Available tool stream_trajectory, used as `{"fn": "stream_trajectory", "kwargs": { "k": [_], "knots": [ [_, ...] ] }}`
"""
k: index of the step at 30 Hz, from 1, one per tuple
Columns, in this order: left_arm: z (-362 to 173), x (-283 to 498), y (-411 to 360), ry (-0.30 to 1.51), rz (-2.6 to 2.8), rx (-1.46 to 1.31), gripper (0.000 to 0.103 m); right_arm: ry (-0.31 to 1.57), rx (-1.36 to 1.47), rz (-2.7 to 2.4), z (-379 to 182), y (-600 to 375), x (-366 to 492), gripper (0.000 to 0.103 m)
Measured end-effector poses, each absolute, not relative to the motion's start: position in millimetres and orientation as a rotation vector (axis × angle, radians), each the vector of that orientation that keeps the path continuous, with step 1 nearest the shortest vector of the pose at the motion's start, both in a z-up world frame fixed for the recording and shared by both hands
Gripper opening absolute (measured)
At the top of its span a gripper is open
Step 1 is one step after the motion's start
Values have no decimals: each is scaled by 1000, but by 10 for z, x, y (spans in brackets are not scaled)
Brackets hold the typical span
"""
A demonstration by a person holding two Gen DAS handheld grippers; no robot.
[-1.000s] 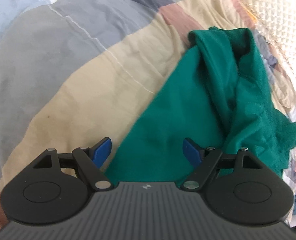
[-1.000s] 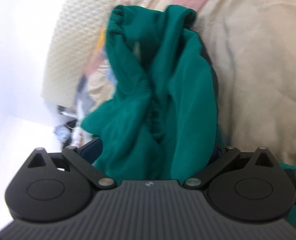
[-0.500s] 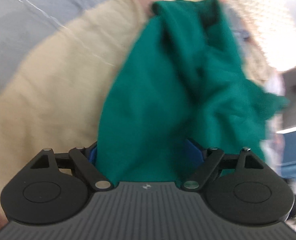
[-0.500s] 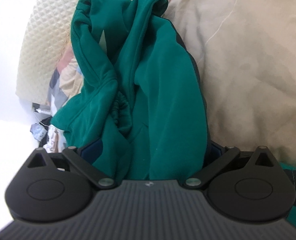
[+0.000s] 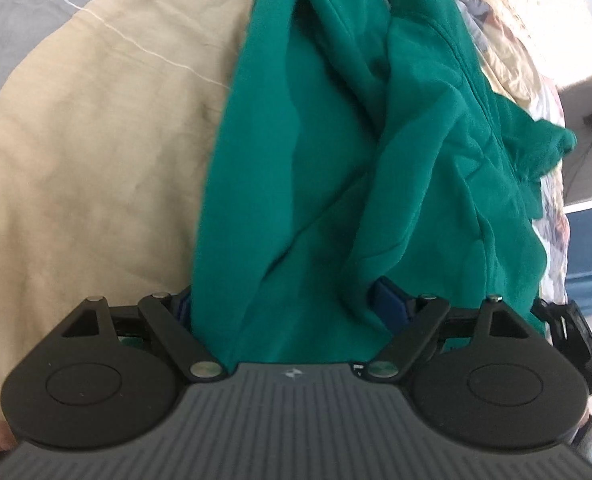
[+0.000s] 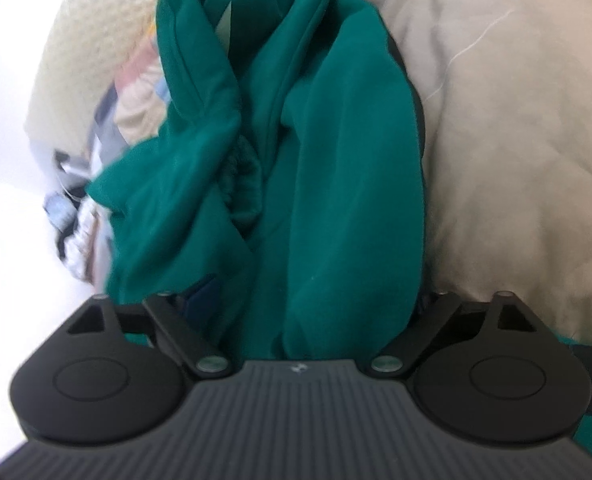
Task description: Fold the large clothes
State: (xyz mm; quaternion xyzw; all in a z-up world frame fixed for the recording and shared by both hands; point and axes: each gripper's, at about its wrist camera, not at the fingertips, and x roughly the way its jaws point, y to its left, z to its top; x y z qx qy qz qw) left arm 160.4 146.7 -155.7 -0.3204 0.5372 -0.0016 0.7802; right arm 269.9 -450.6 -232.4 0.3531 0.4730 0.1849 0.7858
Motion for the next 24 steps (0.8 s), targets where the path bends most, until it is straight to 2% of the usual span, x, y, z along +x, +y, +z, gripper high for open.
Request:
{"fn": "stream_trajectory", "kwargs": {
  "k": [2, 4, 6, 10, 12, 15, 17, 19, 24],
  "knots": [
    [-1565, 1589, 1447, 1162, -14, -689, 85, 1017, 802, 434, -2341, -4516, 2705, 76],
    [-1554, 1587, 1397, 1164, -18, -676, 85, 957, 923, 506, -2323, -4608, 2684, 73],
    [-1579, 1584, 1389, 1167, -18, -653, 85, 919, 972, 561, -2285, -4638, 2676, 72],
    [-1580, 1581, 1333, 1159, 6, -624, 80, 972, 858, 499, -2327, -4528, 2717, 71],
    [-1573, 1557, 1345, 1144, 31, -629, 71, 1007, 768, 477, -2360, -4432, 2768, 66],
    [-1535, 1523, 1313, 1107, 35, -632, 45, 1005, 697, 451, -2333, -4383, 2768, 50],
    [-1465, 1451, 1317, 1079, 48, -644, 22, 997, 708, 428, -2316, -4438, 2777, 23],
    [-1388, 1413, 1348, 1049, 63, -676, 14, 970, 786, 426, -2328, -4592, 2733, 17],
    [-1090, 1245, 1540, 943, 39, -783, 11, 786, 1036, 542, -2106, -4986, 2518, 11]
  ]
}}
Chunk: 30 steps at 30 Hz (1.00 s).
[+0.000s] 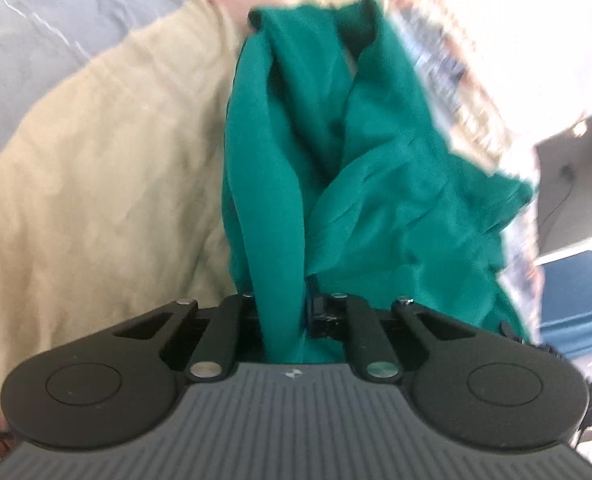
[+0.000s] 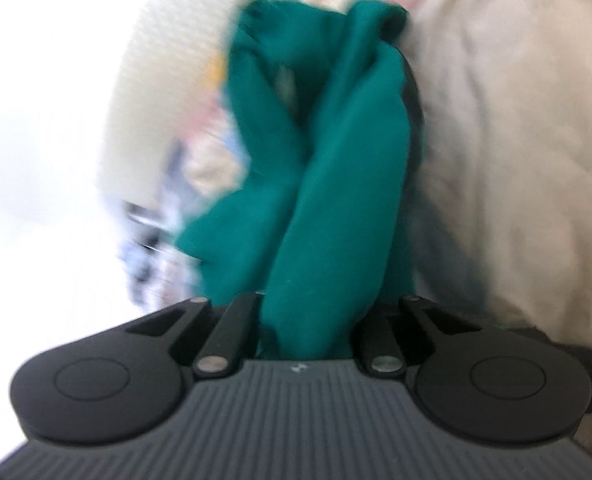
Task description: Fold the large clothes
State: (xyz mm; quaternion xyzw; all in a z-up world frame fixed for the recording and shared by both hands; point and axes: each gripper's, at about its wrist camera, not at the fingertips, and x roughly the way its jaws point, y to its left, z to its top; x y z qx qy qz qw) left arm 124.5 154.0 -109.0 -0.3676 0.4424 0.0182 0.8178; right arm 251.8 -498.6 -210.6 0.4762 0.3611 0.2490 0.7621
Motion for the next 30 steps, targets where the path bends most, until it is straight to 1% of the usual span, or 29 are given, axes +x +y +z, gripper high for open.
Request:
{"fn": "stream_trajectory", "kwargs": {
  "k": [3, 7, 14, 18, 21, 24, 27, 30],
  "knots": [
    [-880, 1140, 1706, 876, 9, -850, 10, 707, 1151, 633, -1970, -5061, 2462, 10],
    [-640, 1051, 1843, 816, -19, -904, 10, 653, 1214, 702, -1826, -5129, 2357, 10],
    [-338, 915, 1992, 770, -76, -955, 10, 604, 1269, 746, -1743, -5257, 2156, 10],
    [-201, 778, 2050, 764, -139, -984, 10, 608, 1302, 734, -1589, -5352, 1914, 11],
    [-129, 647, 2097, 746, -173, -1005, 10, 582, 1298, 742, -1461, -5406, 1741, 11],
    [-84, 593, 2155, 726, -187, -1035, 10, 578, 1319, 715, -1474, -5459, 1723, 13],
    [-83, 697, 2165, 687, -211, -1042, 10, 572, 1338, 695, -1526, -5470, 1874, 13],
    [-140, 901, 2206, 632, -208, -1116, 10, 574, 1347, 684, -1491, -5395, 2090, 13]
  ]
}}
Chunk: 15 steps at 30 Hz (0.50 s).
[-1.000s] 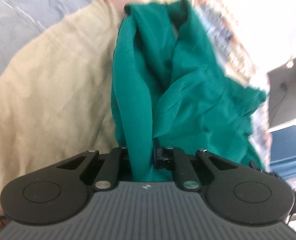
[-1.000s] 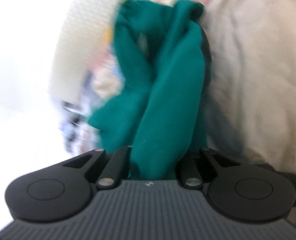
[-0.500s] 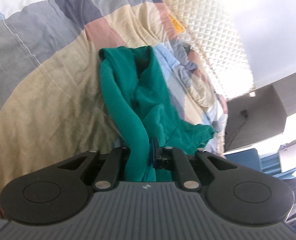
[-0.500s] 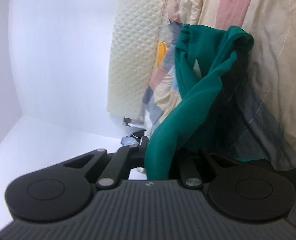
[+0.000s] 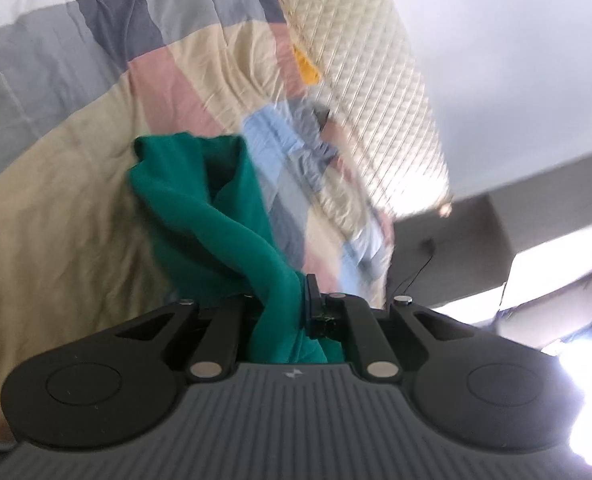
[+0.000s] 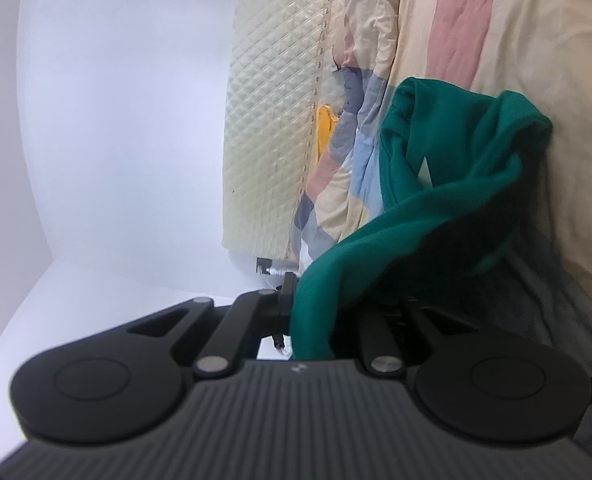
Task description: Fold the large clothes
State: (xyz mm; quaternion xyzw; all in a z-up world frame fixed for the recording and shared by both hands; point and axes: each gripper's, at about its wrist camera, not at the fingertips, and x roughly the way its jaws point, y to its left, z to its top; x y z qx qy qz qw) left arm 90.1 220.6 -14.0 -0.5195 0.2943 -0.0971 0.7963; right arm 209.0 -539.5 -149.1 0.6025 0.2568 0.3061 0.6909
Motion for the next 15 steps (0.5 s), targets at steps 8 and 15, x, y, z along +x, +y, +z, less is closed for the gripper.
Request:
{"fn": "stream_trajectory", "kwargs": {
  "k": [8, 15],
  "knots": [
    [-272, 1741, 2223, 511, -132, -1203, 11, 603, 1291, 607, -1323, -5126, 2871, 11],
    [-641, 2550, 2264, 457, -15, -1167, 11, 630, 1255, 487, -1540, -4995, 3657, 11]
  ]
}}
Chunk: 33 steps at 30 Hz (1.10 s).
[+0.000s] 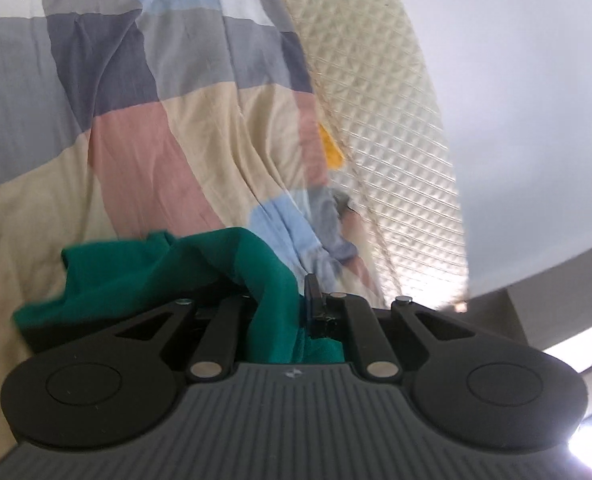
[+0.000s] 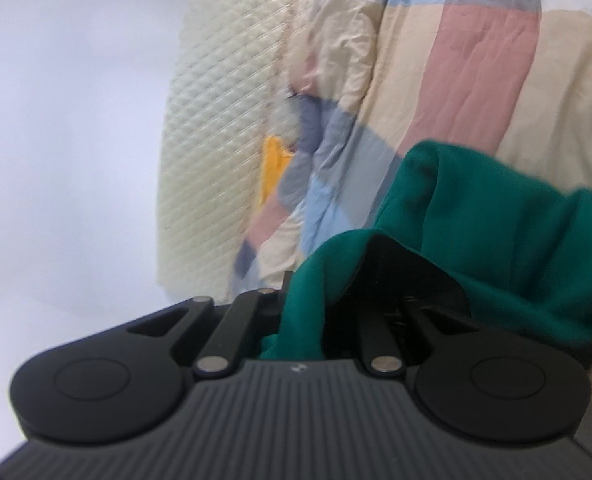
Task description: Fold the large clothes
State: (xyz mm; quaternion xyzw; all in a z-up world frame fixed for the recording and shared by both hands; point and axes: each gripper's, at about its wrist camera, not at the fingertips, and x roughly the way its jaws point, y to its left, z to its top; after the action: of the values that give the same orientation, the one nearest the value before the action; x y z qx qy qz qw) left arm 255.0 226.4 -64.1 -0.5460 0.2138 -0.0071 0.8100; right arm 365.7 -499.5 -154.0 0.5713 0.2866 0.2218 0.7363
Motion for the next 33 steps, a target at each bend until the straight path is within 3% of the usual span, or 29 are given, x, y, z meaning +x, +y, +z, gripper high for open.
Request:
{"fn": "stream_trajectory", "kwargs": {
  "k": [12, 22, 24, 26, 27, 28, 29, 31, 33],
  "knots": [
    [-1644, 3653, 2455, 512, 2, -1037, 15, 663, 1231, 441, -2243, -4756, 4620, 11],
    [-1763, 3792, 2453, 535, -17, -1020, 15, 670, 1224, 433, -2410, -4705, 4694, 12],
    [-1672, 3751, 2402, 553, -19, -959, 27, 654, 1206, 445, -2334, -4702, 4637, 12],
    [-1551, 3657, 2344, 566, -38, -921, 71, 642, 1194, 454, -2258, -4706, 4560, 18],
    [-1495, 3595, 2313, 549, -67, -920, 79, 638, 1173, 462, -2201, -4704, 4515, 20],
    [-1438, 3526, 2292, 536, -82, -914, 86, 632, 1147, 463, -2146, -4692, 4485, 31],
    [-1371, 3452, 2263, 526, -80, -894, 88, 618, 1114, 465, -2082, -4680, 4440, 45],
    [-1255, 3285, 2217, 514, -59, -848, 88, 579, 1016, 451, -1922, -4647, 4293, 60],
    [-1170, 3099, 2177, 496, -36, -804, 88, 557, 940, 409, -1802, -4630, 4132, 60]
  ]
}}
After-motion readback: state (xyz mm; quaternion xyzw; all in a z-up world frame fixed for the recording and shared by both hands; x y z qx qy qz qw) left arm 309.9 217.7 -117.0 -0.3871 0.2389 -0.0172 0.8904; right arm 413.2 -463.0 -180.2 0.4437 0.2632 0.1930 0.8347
